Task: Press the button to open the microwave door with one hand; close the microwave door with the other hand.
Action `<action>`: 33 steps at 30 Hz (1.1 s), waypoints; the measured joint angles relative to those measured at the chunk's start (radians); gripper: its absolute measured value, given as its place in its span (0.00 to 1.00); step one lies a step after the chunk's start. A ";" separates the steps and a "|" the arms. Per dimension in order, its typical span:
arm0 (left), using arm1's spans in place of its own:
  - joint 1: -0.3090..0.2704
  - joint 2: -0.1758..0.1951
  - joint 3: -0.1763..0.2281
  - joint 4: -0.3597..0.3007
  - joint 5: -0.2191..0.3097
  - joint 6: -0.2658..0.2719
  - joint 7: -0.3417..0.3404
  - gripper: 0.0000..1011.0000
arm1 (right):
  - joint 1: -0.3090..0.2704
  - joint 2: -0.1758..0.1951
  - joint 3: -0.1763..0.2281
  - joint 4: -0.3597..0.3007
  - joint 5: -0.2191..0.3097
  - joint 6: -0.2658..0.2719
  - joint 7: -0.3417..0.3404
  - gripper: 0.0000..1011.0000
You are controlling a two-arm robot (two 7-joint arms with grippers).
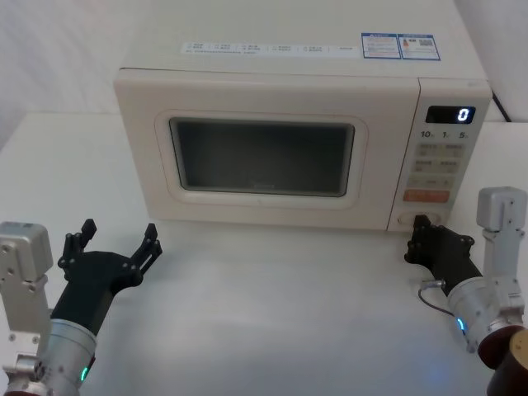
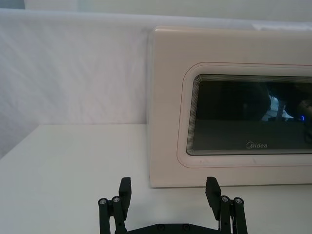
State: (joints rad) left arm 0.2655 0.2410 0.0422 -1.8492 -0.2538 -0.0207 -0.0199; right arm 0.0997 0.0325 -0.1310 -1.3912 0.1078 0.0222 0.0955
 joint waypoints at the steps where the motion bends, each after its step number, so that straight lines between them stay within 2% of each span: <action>1: 0.000 0.000 0.000 0.000 0.000 0.000 0.000 0.99 | 0.001 0.000 0.001 0.002 0.000 0.000 0.000 0.00; 33: 0.000 0.000 0.000 0.000 0.000 0.000 0.000 0.99 | 0.038 -0.011 -0.001 0.048 -0.008 -0.012 -0.006 0.00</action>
State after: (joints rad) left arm 0.2655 0.2410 0.0421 -1.8492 -0.2538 -0.0207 -0.0199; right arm 0.1378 0.0217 -0.1315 -1.3435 0.0995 0.0103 0.0893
